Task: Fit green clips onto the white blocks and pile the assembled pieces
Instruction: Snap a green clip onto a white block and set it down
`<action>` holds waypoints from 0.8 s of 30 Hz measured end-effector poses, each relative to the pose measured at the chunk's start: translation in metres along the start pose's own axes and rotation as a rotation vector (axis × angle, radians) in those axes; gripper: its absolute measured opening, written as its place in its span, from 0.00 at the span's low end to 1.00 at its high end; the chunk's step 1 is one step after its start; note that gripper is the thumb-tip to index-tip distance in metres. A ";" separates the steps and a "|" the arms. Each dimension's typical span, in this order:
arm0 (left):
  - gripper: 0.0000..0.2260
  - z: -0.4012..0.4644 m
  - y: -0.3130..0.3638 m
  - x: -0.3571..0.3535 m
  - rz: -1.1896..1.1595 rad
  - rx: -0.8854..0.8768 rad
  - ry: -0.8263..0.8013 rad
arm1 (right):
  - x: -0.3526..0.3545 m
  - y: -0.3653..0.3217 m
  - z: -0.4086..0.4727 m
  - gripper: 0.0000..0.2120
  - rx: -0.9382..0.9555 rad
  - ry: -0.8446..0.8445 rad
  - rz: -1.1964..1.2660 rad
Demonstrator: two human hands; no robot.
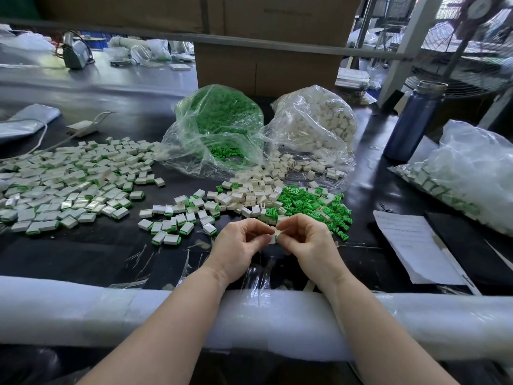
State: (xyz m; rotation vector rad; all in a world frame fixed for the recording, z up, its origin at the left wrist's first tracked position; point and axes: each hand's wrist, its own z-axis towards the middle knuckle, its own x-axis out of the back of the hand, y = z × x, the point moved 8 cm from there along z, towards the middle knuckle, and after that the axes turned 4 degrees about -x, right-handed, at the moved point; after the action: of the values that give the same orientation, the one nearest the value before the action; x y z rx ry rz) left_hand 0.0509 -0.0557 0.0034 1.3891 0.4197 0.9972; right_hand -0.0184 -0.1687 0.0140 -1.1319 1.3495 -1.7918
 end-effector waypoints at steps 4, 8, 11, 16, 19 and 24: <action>0.09 -0.001 0.001 -0.003 -0.010 -0.002 -0.039 | 0.001 0.002 0.000 0.11 -0.017 -0.008 0.018; 0.09 -0.002 0.003 -0.005 0.020 0.003 -0.067 | 0.000 0.004 0.001 0.13 -0.034 -0.026 0.009; 0.07 -0.004 0.005 -0.008 0.076 -0.005 -0.092 | -0.002 0.004 0.001 0.13 -0.037 -0.050 -0.013; 0.08 -0.004 0.006 -0.008 0.062 -0.006 -0.090 | -0.002 0.003 0.001 0.14 -0.041 -0.051 -0.004; 0.06 -0.004 0.006 -0.007 0.034 -0.012 -0.064 | 0.002 0.005 0.001 0.12 -0.057 -0.008 0.046; 0.10 -0.004 0.005 -0.007 0.046 -0.028 -0.060 | 0.003 0.009 0.003 0.09 -0.082 0.016 0.130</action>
State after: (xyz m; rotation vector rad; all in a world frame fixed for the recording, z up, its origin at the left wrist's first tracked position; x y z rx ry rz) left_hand 0.0425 -0.0595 0.0058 1.4055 0.3290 0.9924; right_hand -0.0176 -0.1753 0.0063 -1.0492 1.4828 -1.6694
